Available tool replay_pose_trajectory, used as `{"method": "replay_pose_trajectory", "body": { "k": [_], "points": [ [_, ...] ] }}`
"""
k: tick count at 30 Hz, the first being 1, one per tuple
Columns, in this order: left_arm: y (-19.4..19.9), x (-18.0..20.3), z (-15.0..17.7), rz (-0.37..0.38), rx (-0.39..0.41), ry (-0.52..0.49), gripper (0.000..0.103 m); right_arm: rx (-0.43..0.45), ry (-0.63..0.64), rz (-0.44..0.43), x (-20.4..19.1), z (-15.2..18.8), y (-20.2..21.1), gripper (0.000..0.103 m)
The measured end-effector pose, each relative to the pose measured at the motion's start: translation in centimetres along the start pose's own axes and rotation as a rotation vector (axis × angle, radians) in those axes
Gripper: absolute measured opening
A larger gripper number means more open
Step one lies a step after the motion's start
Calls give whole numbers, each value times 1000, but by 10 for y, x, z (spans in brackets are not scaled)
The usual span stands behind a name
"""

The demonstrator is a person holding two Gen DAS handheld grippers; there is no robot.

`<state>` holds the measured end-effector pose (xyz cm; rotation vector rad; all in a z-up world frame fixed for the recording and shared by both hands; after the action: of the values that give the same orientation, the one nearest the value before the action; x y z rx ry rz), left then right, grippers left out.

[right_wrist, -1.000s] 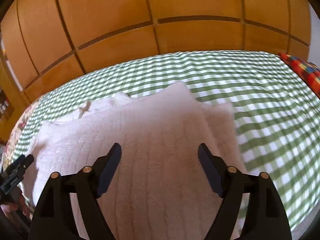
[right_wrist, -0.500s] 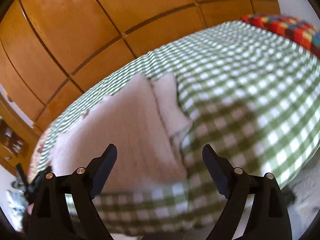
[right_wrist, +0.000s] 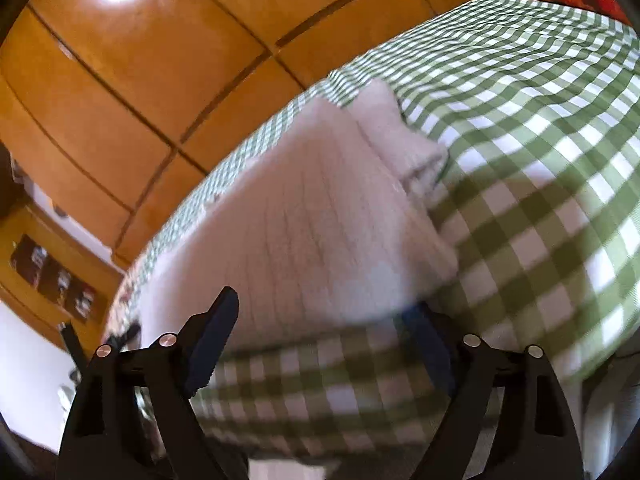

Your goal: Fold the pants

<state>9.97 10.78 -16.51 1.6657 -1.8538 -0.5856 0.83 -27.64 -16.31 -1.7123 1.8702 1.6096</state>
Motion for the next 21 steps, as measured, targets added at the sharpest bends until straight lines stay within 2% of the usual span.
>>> {"method": "replay_pose_trajectory", "body": {
  "k": [5,12,16,18,21],
  "points": [
    [3,1,3,-6,-2,-16,99,59,-43,-16,1,-19,-10,77],
    [3,1,4,-7,-6,-22,99,135,-129,3,5,-49,-28,68],
    [6,-3,4,-11,-5,-15,99,164,-160,27,9,-65,-40,54],
    [8,-6,4,-12,-4,-10,99,167,-171,47,14,-69,-46,41],
    [11,-10,4,-15,-1,0,99,153,-193,33,16,-76,-54,29]
  ]
}}
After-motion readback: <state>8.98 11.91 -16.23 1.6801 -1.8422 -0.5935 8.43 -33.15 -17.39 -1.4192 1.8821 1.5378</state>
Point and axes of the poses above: each gripper's, at about its wrist camera, not at the fingertips, and y roughly against the way its jaws point, x to its right, z to its underside, the point moved 7 cm from there along -y, roughly the way its jaws point, and after that the axes turned 10 degrees about -y, right-handed, at the moved point
